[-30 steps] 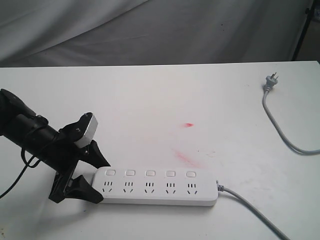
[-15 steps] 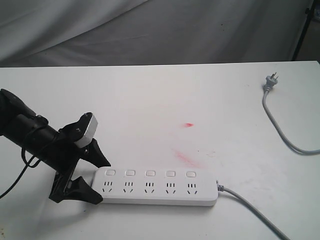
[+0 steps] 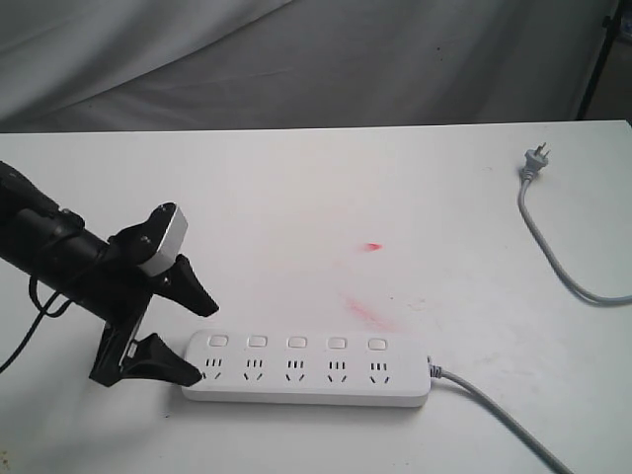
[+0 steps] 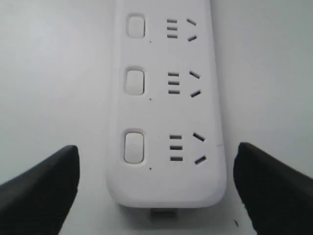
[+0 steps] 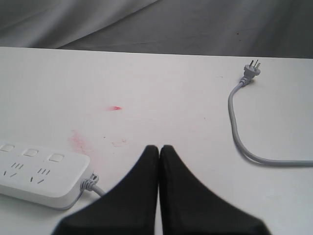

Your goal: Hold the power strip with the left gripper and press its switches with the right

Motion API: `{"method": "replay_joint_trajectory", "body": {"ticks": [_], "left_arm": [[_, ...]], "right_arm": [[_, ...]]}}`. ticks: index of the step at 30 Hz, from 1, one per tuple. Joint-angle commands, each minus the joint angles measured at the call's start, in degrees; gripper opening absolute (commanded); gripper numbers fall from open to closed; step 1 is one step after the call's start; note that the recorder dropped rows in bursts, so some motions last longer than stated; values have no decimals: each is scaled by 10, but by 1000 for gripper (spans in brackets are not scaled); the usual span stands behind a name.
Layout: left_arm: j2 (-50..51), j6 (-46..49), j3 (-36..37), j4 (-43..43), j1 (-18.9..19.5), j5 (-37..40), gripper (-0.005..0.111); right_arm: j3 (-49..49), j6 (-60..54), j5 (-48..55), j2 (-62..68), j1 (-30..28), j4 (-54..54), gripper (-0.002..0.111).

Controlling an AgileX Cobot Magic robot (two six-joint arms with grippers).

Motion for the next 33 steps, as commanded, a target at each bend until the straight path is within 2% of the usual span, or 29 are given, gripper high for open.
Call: {"method": "replay_joint_trajectory", "body": {"ticks": [1, 5, 8, 16, 17, 19, 20, 25, 28, 29, 30, 31, 32, 33], "left_arm": [[-57, -12, -5, -6, -4, 9, 80], [-110, -27, -5, -8, -4, 9, 79], [-149, -46, -5, -8, -4, 9, 71], [-251, -62, -5, -8, -4, 9, 25], [-271, -62, -5, -8, -4, 9, 14], [-291, -69, -5, -8, -4, 7, 3], [-302, -75, -5, -8, -4, 2, 0], [-358, -123, -5, -8, -4, -37, 0], [-397, -234, -5, -8, -4, -97, 0], [-417, -318, -5, -8, -4, -127, 0], [-425, -356, -5, -8, -4, -135, 0], [-442, -460, -5, -8, -4, -161, 0], [-451, -504, -5, -8, -4, -171, 0], [-466, -616, -5, -5, -3, -189, 0]], "right_arm": [[2, 0, 0, -3, -5, -2, 0], [2, 0, 0, -3, -5, -2, 0], [2, 0, 0, -3, -5, -2, 0], [2, 0, 0, -3, -5, -2, 0], [2, 0, 0, -3, -5, -2, 0], [2, 0, 0, -3, -5, -2, 0], [2, 0, 0, -3, -5, -2, 0], [2, 0, 0, -3, -5, -2, 0], [2, 0, 0, -3, -5, -2, 0], [2, 0, 0, -3, -5, -2, 0], [2, 0, 0, -3, -5, -2, 0], [2, 0, 0, -3, -5, -2, 0], [2, 0, 0, -3, -5, -2, 0], [2, 0, 0, -3, -5, -2, 0]]}}
